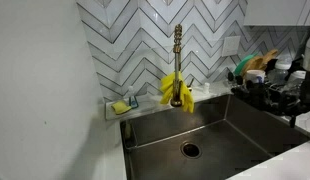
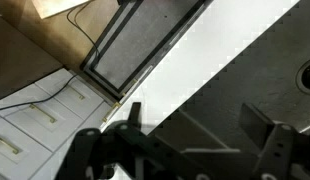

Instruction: Turn the tap on using the tap faucet

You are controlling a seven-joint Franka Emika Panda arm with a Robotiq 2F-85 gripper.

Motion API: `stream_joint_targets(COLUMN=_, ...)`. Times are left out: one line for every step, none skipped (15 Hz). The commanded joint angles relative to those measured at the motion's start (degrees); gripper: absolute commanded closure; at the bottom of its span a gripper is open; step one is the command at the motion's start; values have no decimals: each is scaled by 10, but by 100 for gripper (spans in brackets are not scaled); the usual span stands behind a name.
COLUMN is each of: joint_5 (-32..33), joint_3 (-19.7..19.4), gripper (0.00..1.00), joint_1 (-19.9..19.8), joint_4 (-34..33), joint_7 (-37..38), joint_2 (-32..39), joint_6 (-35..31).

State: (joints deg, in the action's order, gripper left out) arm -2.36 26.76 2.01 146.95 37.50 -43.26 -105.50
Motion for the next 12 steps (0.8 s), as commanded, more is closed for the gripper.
stream_joint_targets(joint_5=11, joint_3=-13, gripper=0, joint_1=16, joint_4=-1, joint_7=10, joint_2=6, joint_6=0)
stream_joint_targets(joint_5=11, joint_3=-13, gripper=0, joint_1=16, joint_4=-1, joint_7=10, joint_2=6, joint_6=0)
stream_joint_targets(joint_5=11, joint_3=-13, gripper=0, joint_1=16, joint_4=-1, joint_7=10, joint_2=6, joint_6=0)
stream_joint_targets(joint_5=11, joint_3=-13, gripper=0, joint_1=16, joint_4=-1, joint_7=10, joint_2=6, joint_6=0)
stream_joint_targets(joint_5=11, joint_3=-13, gripper=0, joint_1=16, joint_4=-1, joint_7=10, joint_2=6, joint_6=0)
stream_joint_targets(joint_5=11, joint_3=-13, gripper=0, joint_1=16, joint_4=-1, joint_7=10, joint_2=6, joint_6=0)
stream_joint_targets(joint_5=17, joint_3=-15, gripper=0, joint_1=21, joint_4=-5, joint_7=-14, joint_2=17, joint_6=-19)
stream_joint_targets(joint_5=37, joint_3=-15, gripper=0, joint_1=26, joint_4=-18, joint_7=-53, joint_2=40, joint_6=-44)
stream_joint_targets(joint_5=51, joint_3=-10, gripper=0, joint_1=21, joint_4=-34, joint_7=-67, joint_2=63, joint_6=-61)
stream_joint_targets(joint_5=69, joint_3=-4, gripper=0, joint_1=14, joint_4=-58, joint_7=-83, joint_2=92, joint_6=-79)
stream_joint_targets(joint_5=88, joint_3=2, gripper=0, joint_1=10, joint_4=-76, joint_7=-96, joint_2=115, joint_6=-101)
stream_joint_targets(joint_5=108, joint_3=8, gripper=0, joint_1=6, joint_4=-105, joint_7=-106, joint_2=148, joint_6=-124)
